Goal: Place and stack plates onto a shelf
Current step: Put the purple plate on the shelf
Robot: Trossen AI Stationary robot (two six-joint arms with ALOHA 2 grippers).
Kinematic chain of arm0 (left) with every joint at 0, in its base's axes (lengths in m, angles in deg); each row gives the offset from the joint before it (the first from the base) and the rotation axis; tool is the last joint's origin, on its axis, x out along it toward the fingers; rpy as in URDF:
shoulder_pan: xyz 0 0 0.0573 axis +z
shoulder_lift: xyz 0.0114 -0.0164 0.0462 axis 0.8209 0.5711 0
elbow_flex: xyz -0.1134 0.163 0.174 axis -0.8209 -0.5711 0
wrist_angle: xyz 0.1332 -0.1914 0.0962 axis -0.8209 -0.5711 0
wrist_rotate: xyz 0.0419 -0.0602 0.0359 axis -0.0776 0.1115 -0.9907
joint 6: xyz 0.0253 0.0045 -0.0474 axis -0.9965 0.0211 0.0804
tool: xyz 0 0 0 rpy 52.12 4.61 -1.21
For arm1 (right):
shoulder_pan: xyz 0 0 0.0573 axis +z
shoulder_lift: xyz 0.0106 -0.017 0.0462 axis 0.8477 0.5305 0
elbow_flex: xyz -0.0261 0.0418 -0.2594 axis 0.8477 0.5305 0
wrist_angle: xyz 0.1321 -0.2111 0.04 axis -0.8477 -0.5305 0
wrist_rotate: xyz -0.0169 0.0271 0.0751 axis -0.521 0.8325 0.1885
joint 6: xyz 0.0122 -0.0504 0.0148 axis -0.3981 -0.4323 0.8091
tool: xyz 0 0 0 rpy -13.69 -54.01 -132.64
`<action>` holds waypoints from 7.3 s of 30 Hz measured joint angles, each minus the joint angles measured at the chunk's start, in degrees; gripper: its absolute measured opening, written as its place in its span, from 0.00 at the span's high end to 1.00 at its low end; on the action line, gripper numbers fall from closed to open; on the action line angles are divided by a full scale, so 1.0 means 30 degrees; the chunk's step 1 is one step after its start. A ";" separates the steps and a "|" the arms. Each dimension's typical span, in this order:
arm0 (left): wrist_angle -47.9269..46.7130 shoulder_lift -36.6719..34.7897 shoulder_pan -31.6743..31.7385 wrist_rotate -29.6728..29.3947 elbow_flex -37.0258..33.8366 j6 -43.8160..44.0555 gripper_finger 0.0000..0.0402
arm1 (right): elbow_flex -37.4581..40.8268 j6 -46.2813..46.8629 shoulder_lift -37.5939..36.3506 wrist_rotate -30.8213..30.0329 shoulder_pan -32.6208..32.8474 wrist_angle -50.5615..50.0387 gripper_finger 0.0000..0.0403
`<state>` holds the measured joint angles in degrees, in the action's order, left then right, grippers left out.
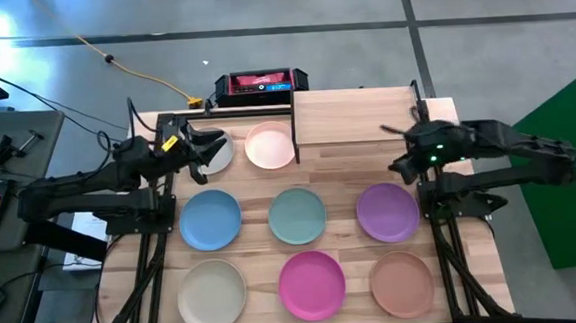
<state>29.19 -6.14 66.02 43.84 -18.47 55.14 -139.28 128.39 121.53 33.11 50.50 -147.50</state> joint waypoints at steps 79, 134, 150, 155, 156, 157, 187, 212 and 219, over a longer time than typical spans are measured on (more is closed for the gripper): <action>-0.6022 0.2235 0.0000 0.0612 -0.0022 0.2317 0.74 | 0.1032 -2.0825 1.7506 -0.1491 0.2863 0.5096 0.68; -0.6022 0.2235 -0.0002 0.0607 -0.0022 0.2346 0.74 | -0.3558 -1.8431 1.6011 -0.0345 0.0995 -0.0500 1.00; -0.6015 0.2234 0.0000 0.0610 -0.0022 0.2367 0.74 | -0.3558 -1.1194 1.0070 0.0719 -0.1732 -0.1179 1.00; -0.6001 0.2228 -0.0007 0.0605 -0.0022 0.2361 0.74 | -0.3558 -0.7717 0.8807 0.0696 -0.3230 -0.1293 1.00; -0.6001 0.2235 0.0000 0.0612 -0.0022 0.2361 0.74 | -0.3558 -0.7094 0.8607 0.0699 -0.3540 -0.1289 1.00; -0.6001 0.2228 -0.0006 0.0606 -0.0022 0.2361 0.74 | -0.3558 -0.6507 0.8393 0.0707 -0.3821 -0.1286 1.00; -0.6001 0.2230 -0.0005 0.0605 -0.0022 0.2351 0.74 | -0.3558 -0.1110 0.3989 0.1029 -1.5220 -0.1636 1.00; -0.6008 0.2229 -0.0002 0.0789 -0.0022 0.2353 0.74 | -0.2832 -0.0615 0.5123 0.1817 -1.9278 -0.1719 1.00; -0.6008 0.2235 -0.0007 0.0817 -0.0022 0.2361 0.74 | -0.2830 -0.1095 0.6357 0.1036 -1.9273 -0.2104 1.00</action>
<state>11.16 0.56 66.00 46.29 -18.54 62.22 -147.77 125.10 140.60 36.22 -7.32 -153.81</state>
